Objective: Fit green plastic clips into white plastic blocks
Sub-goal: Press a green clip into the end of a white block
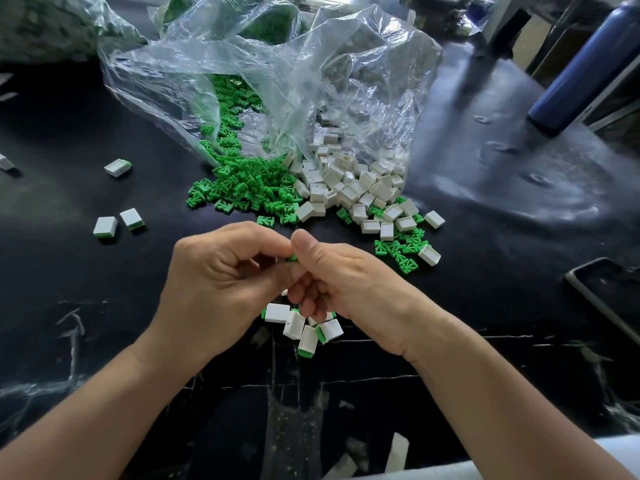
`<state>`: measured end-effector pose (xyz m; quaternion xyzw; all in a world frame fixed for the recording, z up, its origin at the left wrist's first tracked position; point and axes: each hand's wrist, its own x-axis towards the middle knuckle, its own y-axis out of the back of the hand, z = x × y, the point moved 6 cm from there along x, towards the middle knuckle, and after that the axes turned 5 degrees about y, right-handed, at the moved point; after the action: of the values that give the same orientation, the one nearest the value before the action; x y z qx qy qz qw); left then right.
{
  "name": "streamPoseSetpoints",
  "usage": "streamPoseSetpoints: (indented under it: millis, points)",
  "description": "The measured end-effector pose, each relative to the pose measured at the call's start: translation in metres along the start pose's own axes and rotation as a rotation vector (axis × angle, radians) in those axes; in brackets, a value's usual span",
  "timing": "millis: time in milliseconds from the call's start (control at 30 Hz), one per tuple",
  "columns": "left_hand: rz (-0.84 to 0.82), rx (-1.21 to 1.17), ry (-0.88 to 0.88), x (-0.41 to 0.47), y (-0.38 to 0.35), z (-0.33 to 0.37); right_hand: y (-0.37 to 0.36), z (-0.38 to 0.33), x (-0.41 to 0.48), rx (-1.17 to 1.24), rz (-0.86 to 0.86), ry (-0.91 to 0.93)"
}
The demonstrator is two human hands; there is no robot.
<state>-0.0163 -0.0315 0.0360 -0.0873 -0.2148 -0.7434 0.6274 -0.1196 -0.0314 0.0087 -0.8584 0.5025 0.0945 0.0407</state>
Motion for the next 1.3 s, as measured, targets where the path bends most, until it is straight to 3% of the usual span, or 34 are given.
streamPoseSetpoints:
  millis: [500,833,967,1300]
  points:
    - [0.025,-0.083,-0.025,-0.002,-0.001,0.002,-0.007,0.007,0.003,0.053,0.115,0.067]
    - [0.087,-0.003,-0.049,-0.004,0.000,0.004,-0.015,-0.002,0.001,0.068,0.050,0.121]
    - [-0.046,-0.139,-0.051,0.000,-0.004,0.007,-0.006,-0.001,0.000,0.048,0.000,0.044]
    - [-0.171,0.030,-0.044,0.000,0.001,0.007,-0.006,-0.001,-0.003,0.061,-0.143,0.011]
